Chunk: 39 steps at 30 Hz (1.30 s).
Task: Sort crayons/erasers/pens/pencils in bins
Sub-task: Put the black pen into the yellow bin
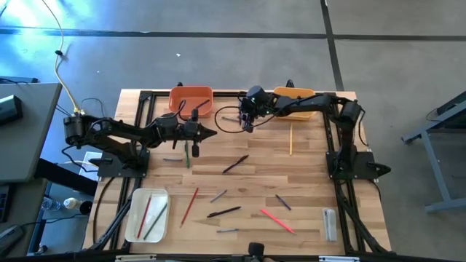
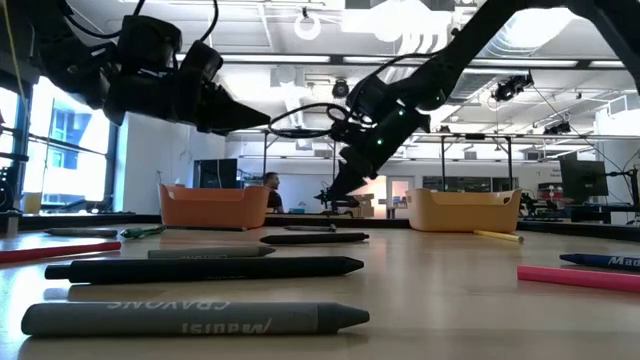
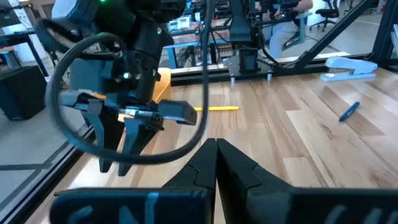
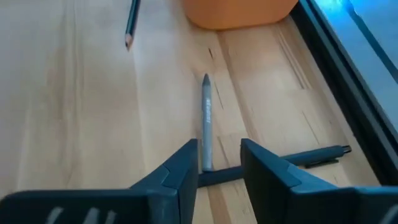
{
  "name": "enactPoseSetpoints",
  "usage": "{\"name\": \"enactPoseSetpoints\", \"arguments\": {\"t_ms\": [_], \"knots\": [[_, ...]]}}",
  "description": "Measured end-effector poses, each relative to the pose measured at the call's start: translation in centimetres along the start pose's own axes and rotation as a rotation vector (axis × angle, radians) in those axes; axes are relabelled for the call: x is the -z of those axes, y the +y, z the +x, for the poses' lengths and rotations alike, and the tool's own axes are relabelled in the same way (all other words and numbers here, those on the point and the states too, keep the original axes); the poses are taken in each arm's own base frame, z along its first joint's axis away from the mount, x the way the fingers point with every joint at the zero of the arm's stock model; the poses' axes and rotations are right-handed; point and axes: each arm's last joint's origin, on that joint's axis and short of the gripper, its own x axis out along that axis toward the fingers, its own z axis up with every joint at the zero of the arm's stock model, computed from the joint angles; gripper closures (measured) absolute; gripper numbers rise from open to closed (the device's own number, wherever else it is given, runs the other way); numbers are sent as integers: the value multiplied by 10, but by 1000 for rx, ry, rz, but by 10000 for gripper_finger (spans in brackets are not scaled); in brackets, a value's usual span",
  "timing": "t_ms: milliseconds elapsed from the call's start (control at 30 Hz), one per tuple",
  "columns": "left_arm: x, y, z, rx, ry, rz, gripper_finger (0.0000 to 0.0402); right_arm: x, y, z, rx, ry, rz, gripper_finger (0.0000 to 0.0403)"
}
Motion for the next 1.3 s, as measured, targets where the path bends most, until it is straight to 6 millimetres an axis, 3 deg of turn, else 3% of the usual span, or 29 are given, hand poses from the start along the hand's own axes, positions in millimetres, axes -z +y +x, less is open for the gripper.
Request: {"name": "enactPoseSetpoints", "arguments": {"t_ms": [233, 500, 633, 1133, 1300], "knots": [[0, 0, 0, 1, 1, -5, 401, 6, -2, 17, -18, 49, 3, 286], [1, 0, 0, 3, 12, -13, 401, -8, -10, 39, -39, 167, 13, 286], [2, 0, 0, 4, 16, -14, 401, -16, -15, 39, -39, 187, 20, 286], [2, -1, 0, 5, 22, -20, 401, -13, -14, 36, -67, 238, -38, 287], [2, -1, 0, 5, 22, -20, 401, -18, -15, 33, -69, 245, -36, 316]]}}
